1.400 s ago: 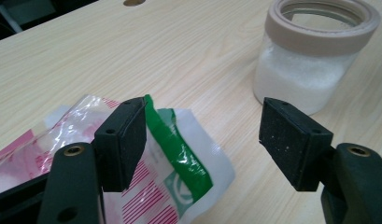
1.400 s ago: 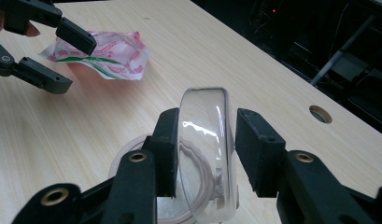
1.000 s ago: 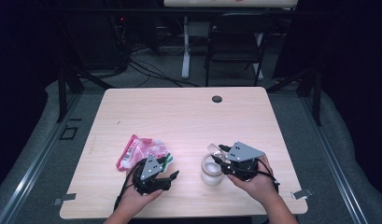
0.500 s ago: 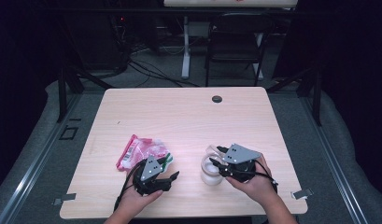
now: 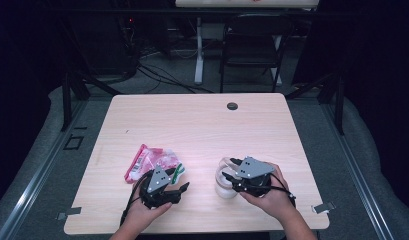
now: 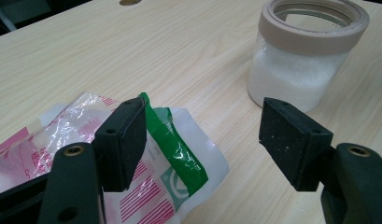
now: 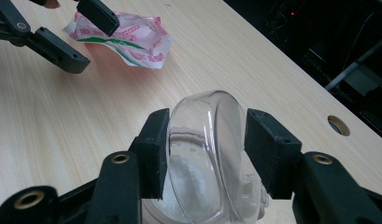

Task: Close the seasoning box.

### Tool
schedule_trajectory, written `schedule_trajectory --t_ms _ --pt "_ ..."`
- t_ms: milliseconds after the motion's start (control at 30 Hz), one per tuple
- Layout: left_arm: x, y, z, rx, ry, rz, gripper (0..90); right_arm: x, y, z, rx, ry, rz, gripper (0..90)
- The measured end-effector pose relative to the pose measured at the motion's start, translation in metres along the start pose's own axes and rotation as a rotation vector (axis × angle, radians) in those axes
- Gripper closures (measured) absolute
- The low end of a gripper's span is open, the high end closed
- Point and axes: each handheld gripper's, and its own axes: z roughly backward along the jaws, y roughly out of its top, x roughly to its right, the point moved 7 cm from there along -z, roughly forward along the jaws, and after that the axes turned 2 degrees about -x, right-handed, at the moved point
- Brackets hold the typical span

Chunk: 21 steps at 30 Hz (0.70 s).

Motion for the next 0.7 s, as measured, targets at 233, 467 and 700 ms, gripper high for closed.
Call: schedule_trajectory --t_ms 233,467,700 --pt "-0.0011 -0.0001 0.0004 0.001 0.002 0.002 32.6 0.0 -0.0001 -0.0001 0.001 0.004 -0.001 50.7" --pt "-0.0016 0.0001 0.0009 0.002 0.001 0.003 32.6 0.0001 -0.0001 0.0 0.0 0.001 -0.001 50.7" --pt "-0.0019 0.0 0.0009 0.003 0.0 0.007 32.6 -0.0004 0.0 -0.0007 0.0 0.002 -0.002 50.2"
